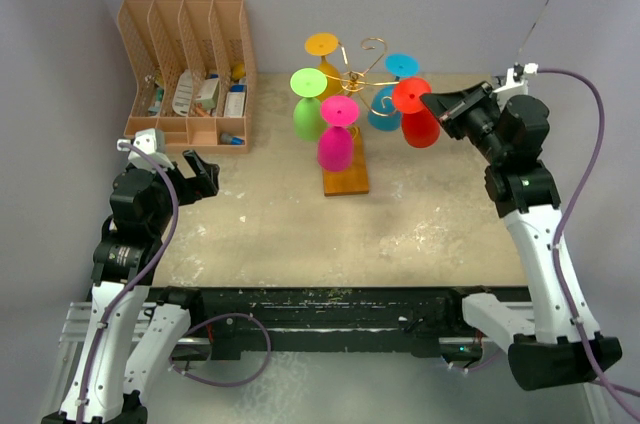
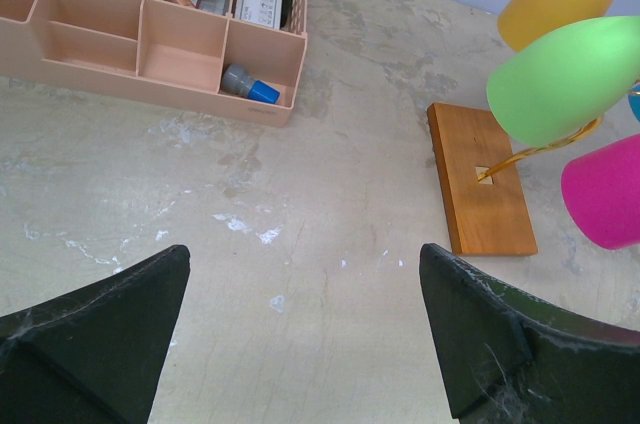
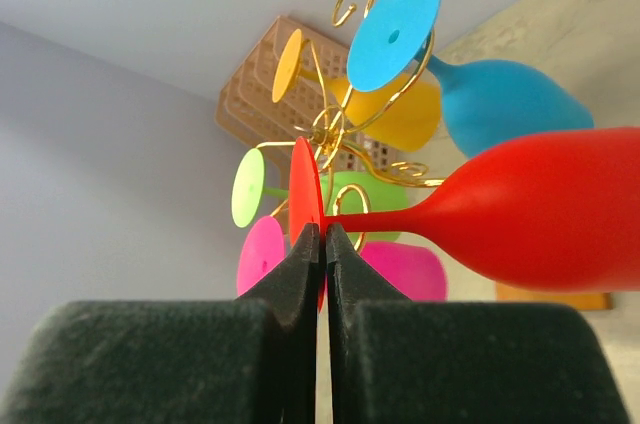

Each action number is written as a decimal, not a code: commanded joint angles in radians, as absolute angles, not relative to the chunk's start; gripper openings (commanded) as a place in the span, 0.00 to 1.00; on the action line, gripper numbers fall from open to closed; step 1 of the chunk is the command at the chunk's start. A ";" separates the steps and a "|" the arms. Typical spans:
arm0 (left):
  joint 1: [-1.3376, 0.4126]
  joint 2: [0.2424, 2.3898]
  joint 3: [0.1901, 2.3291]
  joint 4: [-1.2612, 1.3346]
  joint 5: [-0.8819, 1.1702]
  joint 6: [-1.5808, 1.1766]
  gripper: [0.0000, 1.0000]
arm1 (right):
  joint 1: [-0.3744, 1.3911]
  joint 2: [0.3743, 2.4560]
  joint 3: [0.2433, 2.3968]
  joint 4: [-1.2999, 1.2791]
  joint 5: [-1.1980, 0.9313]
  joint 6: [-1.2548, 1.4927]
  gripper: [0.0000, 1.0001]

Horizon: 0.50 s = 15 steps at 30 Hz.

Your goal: Take the wine glass off the wine glass rack

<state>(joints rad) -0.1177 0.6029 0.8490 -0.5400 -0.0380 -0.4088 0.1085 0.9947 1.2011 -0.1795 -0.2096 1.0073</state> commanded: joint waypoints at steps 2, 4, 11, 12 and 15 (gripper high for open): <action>-0.110 0.606 0.876 -0.498 -0.032 -0.413 0.99 | 0.111 0.914 1.315 -0.237 -0.222 0.743 0.00; -0.111 0.605 0.876 -0.499 -0.032 -0.412 1.00 | 0.120 0.919 1.386 -0.283 -0.283 0.656 0.00; -0.110 0.606 0.877 -0.500 -0.034 -0.412 1.00 | 0.471 1.025 1.608 -0.436 -0.261 0.426 0.00; -0.110 0.605 0.877 -0.502 -0.035 -0.413 1.00 | 0.546 1.056 1.641 -0.459 -0.233 0.403 0.00; -0.110 0.604 0.884 -0.515 -0.040 -0.414 1.00 | 0.770 1.176 1.733 -0.505 -0.135 0.342 0.00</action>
